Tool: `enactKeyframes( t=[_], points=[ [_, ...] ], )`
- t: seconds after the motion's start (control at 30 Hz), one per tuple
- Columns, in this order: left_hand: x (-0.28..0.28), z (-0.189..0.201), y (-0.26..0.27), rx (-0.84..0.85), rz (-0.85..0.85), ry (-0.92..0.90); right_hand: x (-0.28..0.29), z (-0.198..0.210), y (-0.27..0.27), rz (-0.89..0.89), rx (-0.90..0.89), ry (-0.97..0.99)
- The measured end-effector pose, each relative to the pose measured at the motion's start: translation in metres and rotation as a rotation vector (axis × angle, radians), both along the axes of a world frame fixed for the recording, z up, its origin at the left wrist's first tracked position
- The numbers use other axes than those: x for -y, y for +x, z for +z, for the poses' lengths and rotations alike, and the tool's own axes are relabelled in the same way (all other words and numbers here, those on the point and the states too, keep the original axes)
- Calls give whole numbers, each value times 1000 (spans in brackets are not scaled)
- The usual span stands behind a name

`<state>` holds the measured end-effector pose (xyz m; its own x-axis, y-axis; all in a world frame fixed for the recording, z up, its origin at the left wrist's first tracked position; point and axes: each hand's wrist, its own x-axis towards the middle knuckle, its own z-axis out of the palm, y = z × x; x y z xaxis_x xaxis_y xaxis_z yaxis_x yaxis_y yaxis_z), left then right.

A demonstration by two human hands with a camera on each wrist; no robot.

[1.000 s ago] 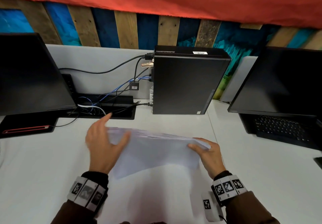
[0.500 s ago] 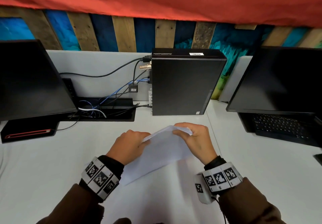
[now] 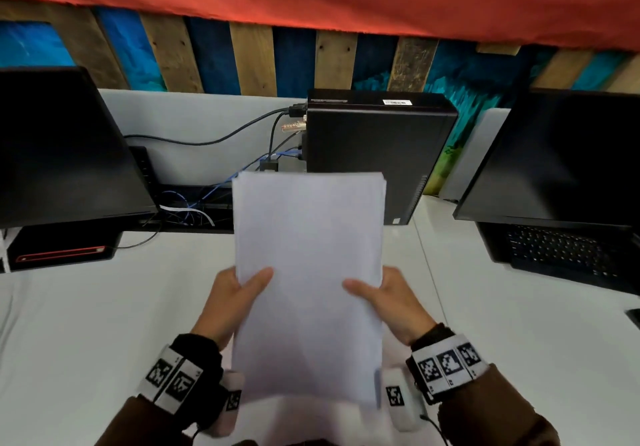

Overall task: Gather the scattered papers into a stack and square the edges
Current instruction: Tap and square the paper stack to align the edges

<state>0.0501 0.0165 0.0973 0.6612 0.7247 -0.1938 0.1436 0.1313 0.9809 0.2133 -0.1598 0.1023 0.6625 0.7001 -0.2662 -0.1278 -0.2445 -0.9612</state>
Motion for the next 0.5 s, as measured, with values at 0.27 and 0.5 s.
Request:
enactKeyframes(
  t=[0.27, 0.5],
  points=[
    [1, 87, 15, 476, 50, 274, 5, 99, -10, -147, 407, 426],
    [-1, -25, 25, 32, -57, -65, -2, -29, -3, -257, -12, 85]
  ],
)
